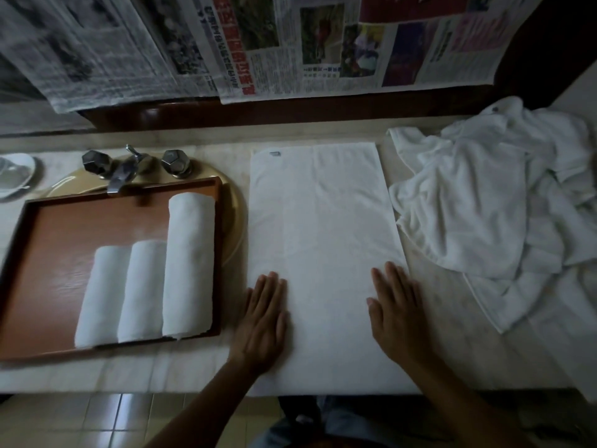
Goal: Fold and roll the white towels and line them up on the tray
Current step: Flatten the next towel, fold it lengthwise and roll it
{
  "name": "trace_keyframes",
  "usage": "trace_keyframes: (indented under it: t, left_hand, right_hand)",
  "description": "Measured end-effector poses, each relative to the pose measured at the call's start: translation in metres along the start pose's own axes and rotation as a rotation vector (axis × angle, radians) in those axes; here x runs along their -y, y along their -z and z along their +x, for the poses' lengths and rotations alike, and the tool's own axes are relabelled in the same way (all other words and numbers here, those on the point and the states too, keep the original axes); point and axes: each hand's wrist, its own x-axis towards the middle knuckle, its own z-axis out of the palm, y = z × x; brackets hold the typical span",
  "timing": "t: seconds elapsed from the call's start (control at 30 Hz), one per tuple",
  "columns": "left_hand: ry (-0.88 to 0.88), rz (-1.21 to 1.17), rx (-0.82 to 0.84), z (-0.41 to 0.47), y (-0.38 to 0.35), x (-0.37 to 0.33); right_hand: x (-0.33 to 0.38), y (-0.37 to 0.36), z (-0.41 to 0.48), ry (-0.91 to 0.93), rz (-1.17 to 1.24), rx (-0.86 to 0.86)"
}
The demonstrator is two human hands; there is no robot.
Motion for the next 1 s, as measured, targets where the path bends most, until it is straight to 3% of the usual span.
trace_keyframes:
  t: [0.53,0.63,1.0]
  left_hand:
    - [0.063,0.038,0.114,-0.015,0.007,-0.011]
    - [0.126,0.04,0.097,0.002,0.012,-0.036]
    - [0.099,-0.087,0.051,0.105,-0.03,-0.167]
  right_hand:
    - [0.008,0.002,-0.012,-0.027,0.019,-0.047]
    - [0.001,0.017,0.022,-0.043,0.074,-0.058]
    - [-0.033,0.06,0.233,0.041,0.05,0.06]
